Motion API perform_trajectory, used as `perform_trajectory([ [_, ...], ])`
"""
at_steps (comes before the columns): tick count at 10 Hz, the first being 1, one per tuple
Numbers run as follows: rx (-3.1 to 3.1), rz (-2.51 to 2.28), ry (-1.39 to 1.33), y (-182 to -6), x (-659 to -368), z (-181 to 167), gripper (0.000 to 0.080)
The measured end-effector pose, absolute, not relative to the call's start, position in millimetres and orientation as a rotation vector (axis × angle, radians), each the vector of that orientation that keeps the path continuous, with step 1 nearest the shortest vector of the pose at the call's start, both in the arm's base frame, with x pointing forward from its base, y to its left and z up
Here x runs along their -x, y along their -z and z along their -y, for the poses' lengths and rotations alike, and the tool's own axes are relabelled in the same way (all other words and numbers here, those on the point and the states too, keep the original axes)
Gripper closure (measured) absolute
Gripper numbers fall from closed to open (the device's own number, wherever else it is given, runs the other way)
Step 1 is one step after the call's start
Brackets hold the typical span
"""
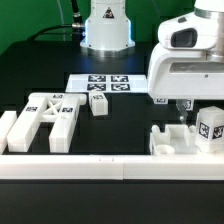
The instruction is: Assemble chair
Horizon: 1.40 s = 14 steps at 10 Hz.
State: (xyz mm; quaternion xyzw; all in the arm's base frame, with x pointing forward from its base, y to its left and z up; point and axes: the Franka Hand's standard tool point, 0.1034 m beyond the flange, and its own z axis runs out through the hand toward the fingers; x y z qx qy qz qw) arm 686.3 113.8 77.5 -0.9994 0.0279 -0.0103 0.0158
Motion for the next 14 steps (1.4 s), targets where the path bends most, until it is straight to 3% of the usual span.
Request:
perform_trajectory([
  [6,3.111,0.144,0.036,-77.7,-686.9,-111.6,0.0178],
  [8,3.111,0.141,0.036,-77.7,-686.9,-111.5,0.0513],
  [11,3.108,-0.020,0.032,-77.2,-686.9,-111.8,0.0511],
  [14,3.056,-0.491,0.019,-75.9,-688.0,-110.2,0.0511],
])
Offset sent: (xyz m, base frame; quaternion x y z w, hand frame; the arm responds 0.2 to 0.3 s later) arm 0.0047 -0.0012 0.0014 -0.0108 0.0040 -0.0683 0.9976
